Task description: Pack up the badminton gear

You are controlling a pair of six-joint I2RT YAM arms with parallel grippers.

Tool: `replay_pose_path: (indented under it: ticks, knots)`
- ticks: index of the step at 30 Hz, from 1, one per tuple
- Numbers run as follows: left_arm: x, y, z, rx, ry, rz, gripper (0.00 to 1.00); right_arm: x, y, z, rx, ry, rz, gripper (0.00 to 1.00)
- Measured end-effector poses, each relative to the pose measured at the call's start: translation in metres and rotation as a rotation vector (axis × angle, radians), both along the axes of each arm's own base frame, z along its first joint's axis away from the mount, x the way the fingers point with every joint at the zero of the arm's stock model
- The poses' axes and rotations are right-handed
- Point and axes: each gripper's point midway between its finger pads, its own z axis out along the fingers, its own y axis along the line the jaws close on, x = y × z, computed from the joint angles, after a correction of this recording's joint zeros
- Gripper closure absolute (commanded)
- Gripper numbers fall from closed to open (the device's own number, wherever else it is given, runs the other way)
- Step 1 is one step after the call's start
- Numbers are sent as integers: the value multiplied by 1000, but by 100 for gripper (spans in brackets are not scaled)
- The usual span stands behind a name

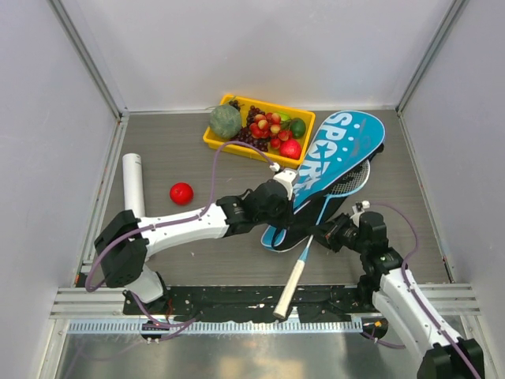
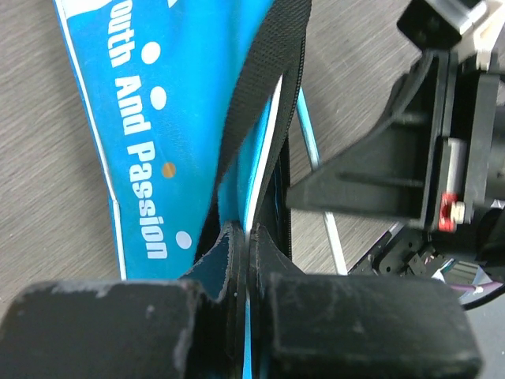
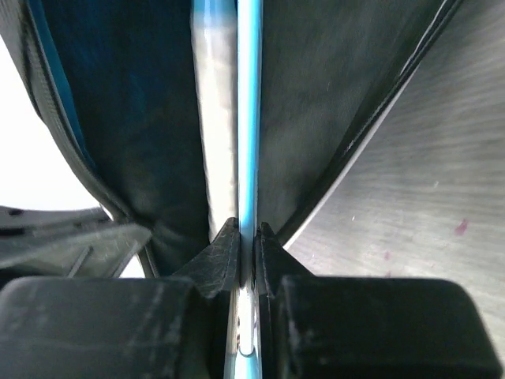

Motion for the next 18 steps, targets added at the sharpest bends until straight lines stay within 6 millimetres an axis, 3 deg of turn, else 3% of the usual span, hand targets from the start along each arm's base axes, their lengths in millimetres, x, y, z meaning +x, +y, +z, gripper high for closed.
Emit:
replay_pose_path:
  ticks: [9, 18]
  knots:
    - [-13, 5, -1, -5, -18, -54, 100, 47, -29, -4, -59, -27, -89, 95]
    - [-25, 4, -10, 1, -21, -91, 100, 74, -43, 0, -61, -40, -129, 95]
